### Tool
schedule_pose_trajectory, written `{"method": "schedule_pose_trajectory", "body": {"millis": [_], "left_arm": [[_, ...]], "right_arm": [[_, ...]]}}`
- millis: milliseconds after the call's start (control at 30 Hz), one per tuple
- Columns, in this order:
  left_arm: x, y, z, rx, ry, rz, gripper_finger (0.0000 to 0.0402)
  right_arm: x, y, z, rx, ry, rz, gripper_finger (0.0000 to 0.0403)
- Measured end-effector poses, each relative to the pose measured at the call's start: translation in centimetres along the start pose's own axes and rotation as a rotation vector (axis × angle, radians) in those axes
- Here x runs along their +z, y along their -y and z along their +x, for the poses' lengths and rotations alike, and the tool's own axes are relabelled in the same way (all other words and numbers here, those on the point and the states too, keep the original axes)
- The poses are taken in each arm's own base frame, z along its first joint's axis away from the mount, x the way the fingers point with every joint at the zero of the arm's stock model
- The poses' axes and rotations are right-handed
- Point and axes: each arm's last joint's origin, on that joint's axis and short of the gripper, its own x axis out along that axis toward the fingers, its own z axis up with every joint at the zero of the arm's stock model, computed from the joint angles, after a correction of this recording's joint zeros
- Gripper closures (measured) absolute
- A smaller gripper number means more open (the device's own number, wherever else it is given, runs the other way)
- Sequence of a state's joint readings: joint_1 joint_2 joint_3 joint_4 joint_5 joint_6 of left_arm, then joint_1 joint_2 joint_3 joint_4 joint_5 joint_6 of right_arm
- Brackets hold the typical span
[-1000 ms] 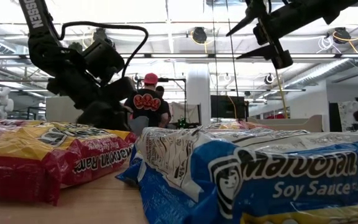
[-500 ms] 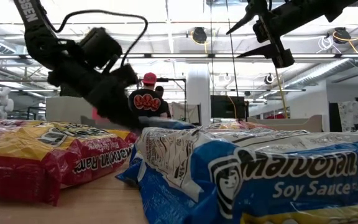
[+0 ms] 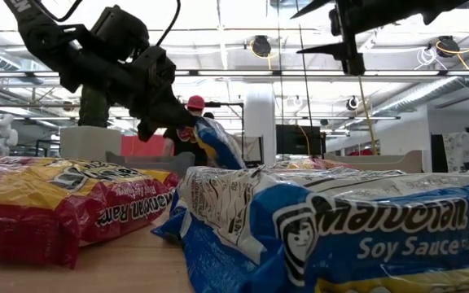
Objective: Sort Maruchan noodles
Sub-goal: Put the top blue noodle pack into the gray bin
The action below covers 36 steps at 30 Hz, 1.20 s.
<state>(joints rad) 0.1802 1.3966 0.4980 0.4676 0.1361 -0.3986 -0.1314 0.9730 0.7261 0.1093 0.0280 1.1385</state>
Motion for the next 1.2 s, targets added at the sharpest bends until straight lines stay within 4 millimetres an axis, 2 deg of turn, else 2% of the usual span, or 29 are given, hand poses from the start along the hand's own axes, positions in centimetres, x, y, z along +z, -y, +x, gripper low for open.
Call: {"method": "schedule_pose_trajectory", "body": {"millis": [233, 600, 767, 967, 1200], "left_arm": [[1.2, 0.4, -1.0, 0.078, 0.119, -0.088, 0.0387], [3.1, 0.4, -1.8, 0.192, 0.35, -0.356, 0.0387], [5.8, 1.0, -1.9, 0.253, 0.488, -0.407, 0.0387], [9.0, 1.8, -2.2, 0.314, 0.53, -0.428, 0.0387], [11.1, 2.5, -2.6, 0.323, 0.632, -0.572, 0.0387]], "right_arm": [[0.6, 0.3, 0.0, 0.004, -0.009, -0.098, 0.0151], [1.8, 0.9, -0.1, 0.031, -0.046, -0.324, 0.0151], [2.2, 1.0, -0.1, 0.045, -0.052, -0.5, 0.0151], [2.7, 1.3, -0.2, 0.055, -0.047, -0.788, 0.0151], [3.3, 1.6, -0.2, 0.001, -0.001, -1.099, 0.0151]]}}
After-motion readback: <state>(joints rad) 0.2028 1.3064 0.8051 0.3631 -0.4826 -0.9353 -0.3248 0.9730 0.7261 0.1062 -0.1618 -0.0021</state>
